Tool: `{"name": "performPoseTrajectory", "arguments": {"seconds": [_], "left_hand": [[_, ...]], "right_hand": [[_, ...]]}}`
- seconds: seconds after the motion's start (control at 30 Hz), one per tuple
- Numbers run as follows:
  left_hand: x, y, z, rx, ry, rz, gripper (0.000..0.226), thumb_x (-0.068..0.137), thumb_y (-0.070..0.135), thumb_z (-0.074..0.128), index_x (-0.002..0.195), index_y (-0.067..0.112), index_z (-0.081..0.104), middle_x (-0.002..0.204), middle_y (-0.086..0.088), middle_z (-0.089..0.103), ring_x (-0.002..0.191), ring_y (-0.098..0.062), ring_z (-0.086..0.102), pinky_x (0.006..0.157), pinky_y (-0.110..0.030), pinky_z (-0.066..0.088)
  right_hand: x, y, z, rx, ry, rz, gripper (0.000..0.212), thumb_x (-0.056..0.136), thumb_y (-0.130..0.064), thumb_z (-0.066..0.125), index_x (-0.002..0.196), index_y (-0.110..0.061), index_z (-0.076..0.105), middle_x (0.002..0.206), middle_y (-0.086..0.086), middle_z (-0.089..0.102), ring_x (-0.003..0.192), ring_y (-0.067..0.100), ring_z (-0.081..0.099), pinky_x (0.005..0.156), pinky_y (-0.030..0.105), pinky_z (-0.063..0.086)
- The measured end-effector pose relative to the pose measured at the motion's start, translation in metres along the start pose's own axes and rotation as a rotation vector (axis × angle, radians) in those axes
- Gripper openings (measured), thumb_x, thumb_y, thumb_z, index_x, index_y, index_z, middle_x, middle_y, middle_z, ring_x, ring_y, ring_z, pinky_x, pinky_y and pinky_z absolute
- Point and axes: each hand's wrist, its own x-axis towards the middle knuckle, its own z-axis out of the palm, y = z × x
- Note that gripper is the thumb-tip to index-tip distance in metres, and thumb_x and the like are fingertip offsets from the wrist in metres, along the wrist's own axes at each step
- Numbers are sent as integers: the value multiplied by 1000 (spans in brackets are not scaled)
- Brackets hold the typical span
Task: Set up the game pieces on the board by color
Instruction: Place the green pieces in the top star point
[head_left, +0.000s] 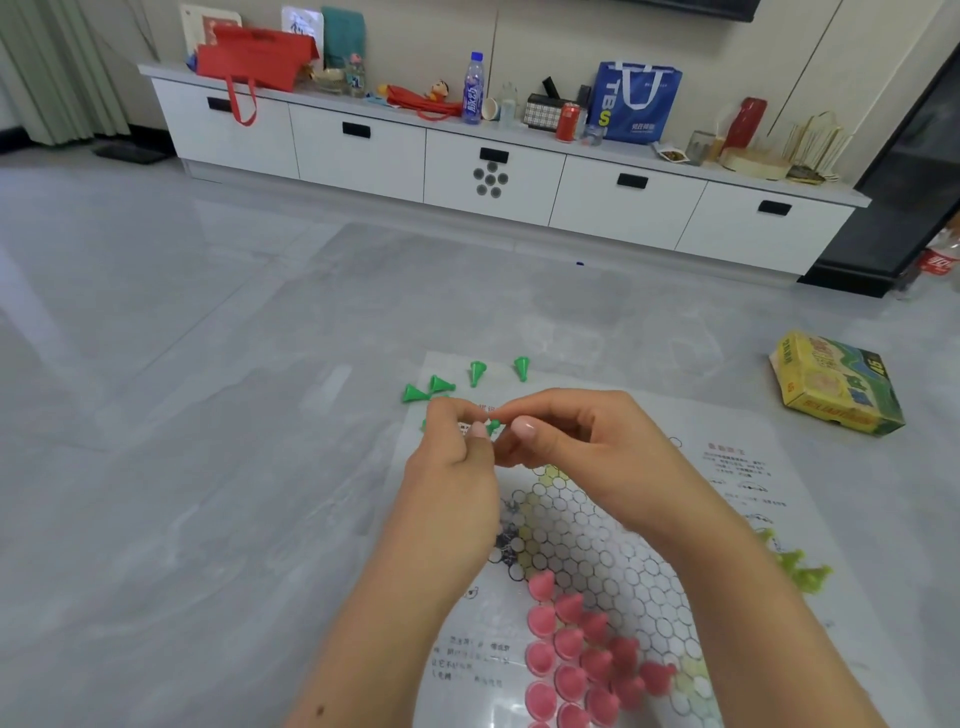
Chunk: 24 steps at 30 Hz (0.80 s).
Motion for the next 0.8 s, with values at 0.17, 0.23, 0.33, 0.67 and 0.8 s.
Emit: {"name": "performPoseTrajectory", "arguments": {"seconds": [0.17,0.23,0.33,0.67,0.8], "left_hand": [[-1,1,2,36,-47,14,18,98,24,29,87,34,39,63,12,47,51,0,44,37,-5,31],[0,1,2,38,-49,-8,12,98,25,29,97,31,40,71,10,54,55,-3,45,39,-5,33],[0,0,1,64,-49,-37,15,98,31,30,109,30,38,93,6,61,62,-4,50,49,-14,37],[2,0,2,113,-9,-58,33,87,-1,32,103,27,34,93,9,52,45,-3,43,31,-9,31],[2,-3,2,166,-38,-29,39,84,-8,29,101,25,37,103,7,50,51,-7,38,32,-8,29]], "right_hand": [[-1,1,3,52,-3,7,13,87,-6,58,91,-7,70,82,6,72,74,4,68,67,11,49],[0,2,2,49,8,14,12,87,-7,59,90,-7,70,79,5,72,73,5,68,66,12,49],[-1,5,-3,5,119,44,11,86,-12,61,85,-14,71,76,0,72,72,7,66,67,18,52],[-5,44,-23,-291,487,371,12,86,-18,60,77,-21,67,70,-7,62,55,10,55,47,22,49],[-3,51,-22,-322,507,378,11,86,-18,60,79,-22,67,74,-8,63,62,8,55,53,30,53]]}}
